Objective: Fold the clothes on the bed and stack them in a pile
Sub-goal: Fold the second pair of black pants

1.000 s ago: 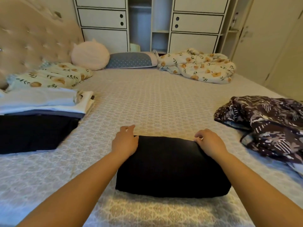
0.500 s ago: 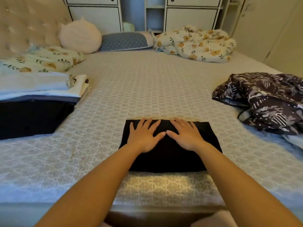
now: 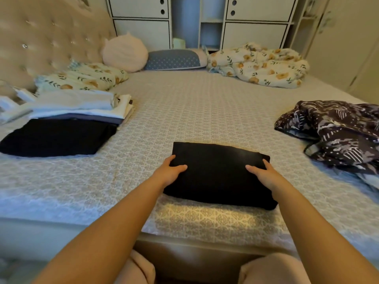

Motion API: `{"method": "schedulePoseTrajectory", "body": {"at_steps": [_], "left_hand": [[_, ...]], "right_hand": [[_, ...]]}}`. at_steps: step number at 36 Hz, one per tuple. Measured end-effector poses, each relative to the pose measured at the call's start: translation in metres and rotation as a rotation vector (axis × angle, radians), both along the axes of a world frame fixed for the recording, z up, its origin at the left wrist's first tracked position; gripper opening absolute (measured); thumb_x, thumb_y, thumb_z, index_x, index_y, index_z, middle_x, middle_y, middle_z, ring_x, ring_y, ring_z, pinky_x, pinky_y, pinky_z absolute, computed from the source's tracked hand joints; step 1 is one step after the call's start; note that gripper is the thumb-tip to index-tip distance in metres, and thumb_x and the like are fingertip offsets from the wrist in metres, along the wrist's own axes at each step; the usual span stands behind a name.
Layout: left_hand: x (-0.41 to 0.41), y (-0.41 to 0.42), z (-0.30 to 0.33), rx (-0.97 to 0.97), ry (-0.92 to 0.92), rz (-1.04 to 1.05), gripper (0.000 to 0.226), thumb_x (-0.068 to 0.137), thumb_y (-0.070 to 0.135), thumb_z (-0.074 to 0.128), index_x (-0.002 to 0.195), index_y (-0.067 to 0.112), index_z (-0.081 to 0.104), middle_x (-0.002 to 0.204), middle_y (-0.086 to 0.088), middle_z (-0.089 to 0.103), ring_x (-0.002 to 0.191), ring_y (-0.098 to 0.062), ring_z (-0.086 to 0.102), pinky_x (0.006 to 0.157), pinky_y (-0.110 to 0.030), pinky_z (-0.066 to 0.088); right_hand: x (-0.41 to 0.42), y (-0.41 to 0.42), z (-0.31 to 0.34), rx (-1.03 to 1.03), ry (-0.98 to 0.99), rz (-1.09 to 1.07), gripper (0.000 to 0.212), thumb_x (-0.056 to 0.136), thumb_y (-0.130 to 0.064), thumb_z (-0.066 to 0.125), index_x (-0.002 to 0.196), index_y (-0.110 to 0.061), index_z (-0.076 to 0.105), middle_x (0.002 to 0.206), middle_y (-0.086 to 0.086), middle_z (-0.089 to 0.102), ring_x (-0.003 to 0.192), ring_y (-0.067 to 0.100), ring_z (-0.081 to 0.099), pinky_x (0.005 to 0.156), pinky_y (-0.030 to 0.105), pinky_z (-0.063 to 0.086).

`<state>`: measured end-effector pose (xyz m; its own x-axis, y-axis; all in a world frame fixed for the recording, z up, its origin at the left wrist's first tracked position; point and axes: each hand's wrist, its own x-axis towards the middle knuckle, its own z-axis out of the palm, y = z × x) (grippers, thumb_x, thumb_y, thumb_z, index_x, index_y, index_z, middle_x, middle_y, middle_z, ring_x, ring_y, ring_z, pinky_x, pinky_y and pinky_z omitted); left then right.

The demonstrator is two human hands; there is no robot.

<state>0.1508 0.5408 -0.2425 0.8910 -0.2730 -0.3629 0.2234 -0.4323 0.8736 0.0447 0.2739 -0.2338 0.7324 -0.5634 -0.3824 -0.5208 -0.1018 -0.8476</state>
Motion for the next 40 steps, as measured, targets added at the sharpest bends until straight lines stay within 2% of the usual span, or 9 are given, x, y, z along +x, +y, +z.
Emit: {"method": "schedulePoseTrajectory", "body": {"at_steps": [4,9,12,15,20,26,32,38,40], "left_hand": [[0.004,-0.001,0.010,-0.116,0.080,0.039,0.065,0.091,0.030,0.062,0.148,0.029,0.029,0.145,-0.010,0.042,0.120,-0.030,0.052,0.098,-0.042,0.047],[0.014,0.014,0.023,-0.110,-0.035,0.108,0.062,0.088,0.027,0.066,0.143,0.029,0.039,0.144,-0.009,0.043,0.123,-0.031,0.050,0.103,-0.045,0.044],[0.035,0.051,0.034,-0.059,-0.146,0.165,0.059,0.086,0.032,0.067,0.140,0.033,0.043,0.143,-0.006,0.044,0.123,-0.028,0.049,0.102,-0.039,0.044],[0.066,0.103,0.048,0.016,-0.258,0.229,0.057,0.084,0.038,0.067,0.136,0.038,0.046,0.144,-0.002,0.042,0.125,-0.025,0.045,0.091,-0.029,0.042],[0.118,0.208,0.072,0.099,-0.357,0.375,0.055,0.081,0.047,0.065,0.132,0.046,0.047,0.143,-0.002,0.042,0.125,-0.028,0.046,0.102,-0.041,0.044],[0.176,0.329,0.099,0.125,-0.447,0.558,0.049,0.083,0.049,0.065,0.130,0.042,0.051,0.138,0.000,0.049,0.117,-0.023,0.053,0.094,-0.032,0.047],[0.233,0.403,0.072,0.171,-0.425,0.624,0.047,0.084,0.049,0.066,0.128,0.042,0.053,0.142,-0.002,0.046,0.124,-0.026,0.048,0.098,-0.032,0.041],[0.260,0.425,0.008,0.310,-0.317,0.583,0.050,0.088,0.054,0.057,0.134,0.040,0.048,0.145,0.000,0.045,0.127,-0.028,0.046,0.099,-0.037,0.040],[0.265,0.428,0.005,0.321,-0.326,0.582,0.049,0.087,0.055,0.057,0.133,0.040,0.049,0.144,0.001,0.046,0.127,-0.027,0.046,0.099,-0.036,0.040]], "right_hand": [[-0.002,0.008,0.007,0.120,-0.015,-0.044,0.082,0.085,-0.036,0.068,0.151,-0.023,0.021,0.145,0.012,0.040,0.119,0.036,0.050,0.088,0.042,0.044],[0.014,0.032,0.006,0.108,-0.128,-0.141,0.063,0.083,-0.023,0.072,0.138,-0.015,0.043,0.127,0.017,0.056,0.088,0.031,0.057,0.081,0.043,0.049],[0.040,0.069,0.005,0.124,-0.176,-0.128,0.064,0.082,-0.022,0.073,0.138,-0.015,0.043,0.128,0.017,0.056,0.100,0.035,0.059,0.088,0.047,0.050],[0.078,0.118,0.009,0.185,-0.236,-0.083,0.069,0.082,-0.022,0.073,0.142,-0.017,0.040,0.130,0.014,0.055,0.108,0.036,0.059,0.087,0.046,0.050],[0.161,0.216,0.023,0.236,-0.308,-0.008,0.075,0.081,-0.026,0.074,0.144,-0.025,0.035,0.135,0.010,0.052,0.113,0.035,0.056,0.089,0.045,0.050],[0.255,0.340,0.046,0.263,-0.372,0.106,0.081,0.081,-0.029,0.073,0.148,-0.030,0.026,0.142,0.004,0.045,0.124,0.033,0.048,0.101,0.050,0.043],[0.318,0.409,0.028,0.170,-0.316,0.251,0.080,0.086,-0.037,0.067,0.149,-0.033,0.019,0.148,0.004,0.037,0.128,0.033,0.044,0.091,0.040,0.042],[0.351,0.420,0.001,-0.061,-0.160,0.395,0.078,0.088,-0.058,0.053,0.150,-0.034,0.014,0.151,0.001,0.031,0.125,0.032,0.046,0.072,0.034,0.040],[0.358,0.418,0.000,-0.130,-0.137,0.428,0.078,0.088,-0.059,0.052,0.150,-0.032,0.014,0.152,0.003,0.029,0.128,0.033,0.043,0.075,0.033,0.039]]}}
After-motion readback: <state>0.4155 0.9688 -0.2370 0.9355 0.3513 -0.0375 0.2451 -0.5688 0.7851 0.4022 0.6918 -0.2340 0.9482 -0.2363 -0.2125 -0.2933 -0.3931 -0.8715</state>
